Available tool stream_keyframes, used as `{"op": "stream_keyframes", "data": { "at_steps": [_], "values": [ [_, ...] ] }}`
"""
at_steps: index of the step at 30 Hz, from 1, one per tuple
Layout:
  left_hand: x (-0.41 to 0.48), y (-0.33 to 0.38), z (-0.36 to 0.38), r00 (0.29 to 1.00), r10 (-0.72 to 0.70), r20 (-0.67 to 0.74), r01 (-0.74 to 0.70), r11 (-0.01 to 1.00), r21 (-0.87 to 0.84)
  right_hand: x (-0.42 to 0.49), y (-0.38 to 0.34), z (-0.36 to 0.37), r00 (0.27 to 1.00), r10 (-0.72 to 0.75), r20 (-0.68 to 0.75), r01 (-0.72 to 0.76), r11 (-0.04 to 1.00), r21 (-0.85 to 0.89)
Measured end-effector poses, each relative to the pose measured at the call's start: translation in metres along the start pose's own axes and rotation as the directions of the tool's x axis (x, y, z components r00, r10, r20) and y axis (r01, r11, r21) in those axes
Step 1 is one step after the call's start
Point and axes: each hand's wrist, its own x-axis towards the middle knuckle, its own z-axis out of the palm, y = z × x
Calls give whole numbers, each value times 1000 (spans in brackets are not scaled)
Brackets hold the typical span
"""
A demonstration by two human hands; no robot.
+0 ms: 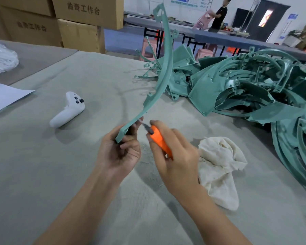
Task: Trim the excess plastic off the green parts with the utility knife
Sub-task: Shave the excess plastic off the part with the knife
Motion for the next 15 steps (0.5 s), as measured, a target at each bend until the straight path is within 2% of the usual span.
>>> {"op": "stream_keyframes", "data": {
  "at_steps": [6, 11, 15],
  "values": [
    [-1, 1, 1, 999, 10, -53, -4, 993, 115, -5, -10, 6, 996, -80, 34, 77, 993, 88],
    [1, -3, 4, 995, 86, -52, -75, 981, 177, 17, 7, -7, 983, 129, -130, -116, 988, 103],
    [-2, -1, 8, 994, 107, -39, -88, 939, 332, 26, 23, -18, 966, 233, -109, -233, 972, 12]
  ]
}}
